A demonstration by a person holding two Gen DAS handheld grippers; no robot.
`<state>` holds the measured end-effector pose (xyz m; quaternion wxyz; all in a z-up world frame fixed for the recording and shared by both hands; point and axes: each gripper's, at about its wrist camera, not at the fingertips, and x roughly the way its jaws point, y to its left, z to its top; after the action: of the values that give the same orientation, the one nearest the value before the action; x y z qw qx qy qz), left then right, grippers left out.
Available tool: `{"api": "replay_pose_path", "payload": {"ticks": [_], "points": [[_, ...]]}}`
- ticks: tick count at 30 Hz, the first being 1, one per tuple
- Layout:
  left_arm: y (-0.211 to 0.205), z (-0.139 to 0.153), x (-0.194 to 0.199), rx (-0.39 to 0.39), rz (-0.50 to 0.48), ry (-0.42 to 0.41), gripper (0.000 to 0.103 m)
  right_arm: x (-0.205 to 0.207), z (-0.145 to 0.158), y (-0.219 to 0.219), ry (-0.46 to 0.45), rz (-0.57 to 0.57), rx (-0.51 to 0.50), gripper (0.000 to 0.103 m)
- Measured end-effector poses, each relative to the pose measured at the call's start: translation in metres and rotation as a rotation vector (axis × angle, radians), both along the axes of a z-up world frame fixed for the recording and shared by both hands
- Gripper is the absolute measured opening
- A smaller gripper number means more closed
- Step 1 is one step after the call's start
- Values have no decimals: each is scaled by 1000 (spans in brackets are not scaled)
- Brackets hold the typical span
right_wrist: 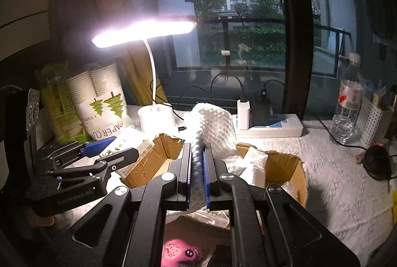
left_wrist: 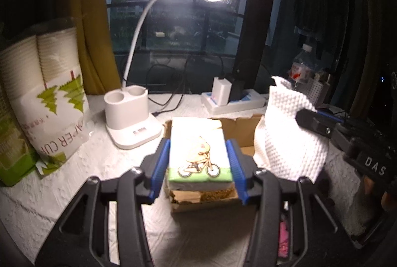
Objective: Organize soft objects
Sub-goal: 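Lower the tissue pack and towel into the box and open both grippers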
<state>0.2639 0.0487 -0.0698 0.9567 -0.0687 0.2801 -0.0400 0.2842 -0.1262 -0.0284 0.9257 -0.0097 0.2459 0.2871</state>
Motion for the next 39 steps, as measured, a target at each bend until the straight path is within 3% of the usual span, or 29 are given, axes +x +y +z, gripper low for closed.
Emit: {"api": "replay_pose_path", "payload": {"ticks": [17,24,27,31,35,39], "points": [[-5,-39,29,-1,-21,98,48,40,-48,20,119,17,-37,8],[-9,-40,30,21,-19,104,49,46,-65,29,168,22,-90,8],[-9,-39,30,13,-18,110,49,48,-66,29,177,16,-93,12],[-8,-38,30,10,-14,113,50,48,-63,26,183,3,-88,24],[-8,-34,27,13,-3,107,51,44,-57,24,170,2,-86,26],[-9,-27,22,18,6,93,52,39,-50,23,156,0,-78,38]]}}
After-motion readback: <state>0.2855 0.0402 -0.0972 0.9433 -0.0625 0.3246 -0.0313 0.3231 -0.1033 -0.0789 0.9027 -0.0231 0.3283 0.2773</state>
